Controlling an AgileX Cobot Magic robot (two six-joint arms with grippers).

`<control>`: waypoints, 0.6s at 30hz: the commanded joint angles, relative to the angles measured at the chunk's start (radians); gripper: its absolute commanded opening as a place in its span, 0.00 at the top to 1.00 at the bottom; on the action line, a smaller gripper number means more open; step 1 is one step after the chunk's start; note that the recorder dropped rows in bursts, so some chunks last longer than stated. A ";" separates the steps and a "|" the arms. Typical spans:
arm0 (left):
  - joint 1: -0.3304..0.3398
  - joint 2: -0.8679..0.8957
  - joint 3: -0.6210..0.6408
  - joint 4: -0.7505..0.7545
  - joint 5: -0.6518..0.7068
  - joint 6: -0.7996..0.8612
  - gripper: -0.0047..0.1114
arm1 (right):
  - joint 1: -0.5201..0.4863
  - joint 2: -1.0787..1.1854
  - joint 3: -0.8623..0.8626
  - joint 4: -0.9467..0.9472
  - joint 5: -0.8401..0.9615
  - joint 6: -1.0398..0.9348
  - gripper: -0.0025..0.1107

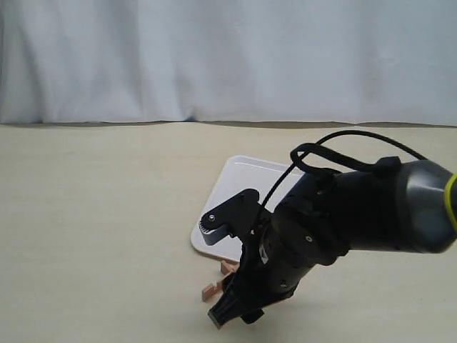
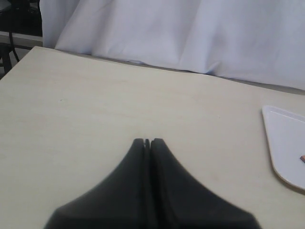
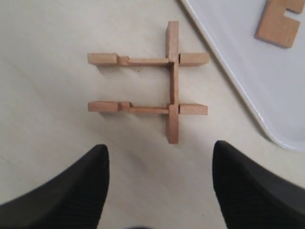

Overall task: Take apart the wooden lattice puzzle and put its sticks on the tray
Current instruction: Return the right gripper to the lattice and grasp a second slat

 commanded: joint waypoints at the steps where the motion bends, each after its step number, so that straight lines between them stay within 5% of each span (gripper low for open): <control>1: -0.007 -0.002 0.002 -0.001 -0.009 -0.003 0.96 | -0.025 -0.007 0.005 -0.019 -0.029 0.016 0.45; 18: -0.007 -0.002 0.002 -0.001 -0.009 -0.003 0.96 | -0.037 0.103 0.003 -0.024 -0.086 0.060 0.47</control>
